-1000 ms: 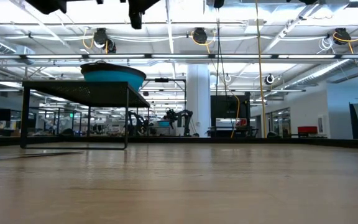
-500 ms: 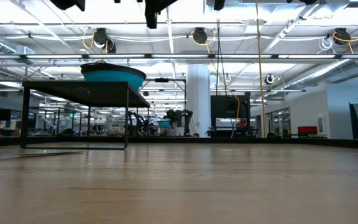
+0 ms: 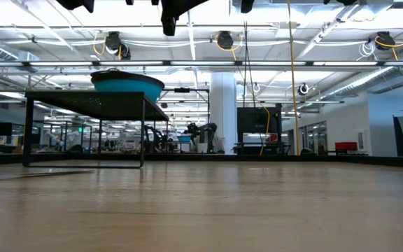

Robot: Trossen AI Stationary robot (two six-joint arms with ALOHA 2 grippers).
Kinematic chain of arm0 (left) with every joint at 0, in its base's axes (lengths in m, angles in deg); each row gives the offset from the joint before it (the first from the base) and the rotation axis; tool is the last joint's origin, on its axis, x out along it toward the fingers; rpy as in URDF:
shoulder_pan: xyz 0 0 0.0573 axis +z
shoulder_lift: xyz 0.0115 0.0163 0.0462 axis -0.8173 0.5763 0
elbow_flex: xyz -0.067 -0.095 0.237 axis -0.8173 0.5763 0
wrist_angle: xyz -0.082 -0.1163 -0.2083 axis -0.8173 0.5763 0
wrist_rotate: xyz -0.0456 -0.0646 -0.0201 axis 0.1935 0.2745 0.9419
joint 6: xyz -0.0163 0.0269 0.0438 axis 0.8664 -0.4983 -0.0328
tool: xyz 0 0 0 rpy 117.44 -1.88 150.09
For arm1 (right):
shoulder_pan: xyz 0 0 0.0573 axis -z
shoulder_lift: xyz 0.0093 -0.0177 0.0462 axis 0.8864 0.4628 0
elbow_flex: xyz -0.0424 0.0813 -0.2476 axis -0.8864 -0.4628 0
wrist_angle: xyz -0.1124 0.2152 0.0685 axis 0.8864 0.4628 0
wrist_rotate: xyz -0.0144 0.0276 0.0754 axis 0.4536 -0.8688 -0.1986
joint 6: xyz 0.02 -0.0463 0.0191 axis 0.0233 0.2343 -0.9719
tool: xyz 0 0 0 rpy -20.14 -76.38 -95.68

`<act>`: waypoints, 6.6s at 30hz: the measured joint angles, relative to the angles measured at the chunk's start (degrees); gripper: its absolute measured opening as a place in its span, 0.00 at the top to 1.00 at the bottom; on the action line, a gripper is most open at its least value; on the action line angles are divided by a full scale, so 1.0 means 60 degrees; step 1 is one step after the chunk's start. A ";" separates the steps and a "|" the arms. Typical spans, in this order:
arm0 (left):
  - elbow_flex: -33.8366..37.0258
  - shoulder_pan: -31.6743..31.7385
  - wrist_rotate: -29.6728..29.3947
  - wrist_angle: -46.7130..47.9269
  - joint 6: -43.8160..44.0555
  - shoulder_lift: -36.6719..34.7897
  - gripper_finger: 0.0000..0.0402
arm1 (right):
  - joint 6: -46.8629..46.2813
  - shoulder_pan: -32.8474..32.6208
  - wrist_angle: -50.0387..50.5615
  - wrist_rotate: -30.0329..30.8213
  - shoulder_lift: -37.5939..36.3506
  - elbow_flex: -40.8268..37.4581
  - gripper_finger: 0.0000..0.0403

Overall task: Pick & Place Fruit
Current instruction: Put the orange pear into the blue strainer bowl on the shelf

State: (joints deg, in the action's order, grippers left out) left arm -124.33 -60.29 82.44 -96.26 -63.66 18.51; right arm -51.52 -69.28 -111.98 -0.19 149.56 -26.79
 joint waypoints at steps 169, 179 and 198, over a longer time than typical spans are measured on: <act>-0.6586 0.4830 -0.1760 1.6688 -0.1560 -0.0524 1.00 | 0.0462 -0.0503 0.7104 -0.2251 -0.1892 -0.0362 1.00; -0.7920 0.4983 -0.2191 1.8099 -0.1914 0.0799 1.00 | 0.0029 -0.0481 0.4412 -0.2248 -0.4516 -0.3391 1.00; -0.9355 0.6314 -0.1599 1.9624 -0.2966 0.2397 1.00 | 0.0267 -0.0481 0.4082 -0.2182 -0.9123 -0.6475 1.00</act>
State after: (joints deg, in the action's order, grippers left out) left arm -180.46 -22.41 72.84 21.48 -81.45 32.90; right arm -49.92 -72.17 -87.48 -13.29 94.82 -65.64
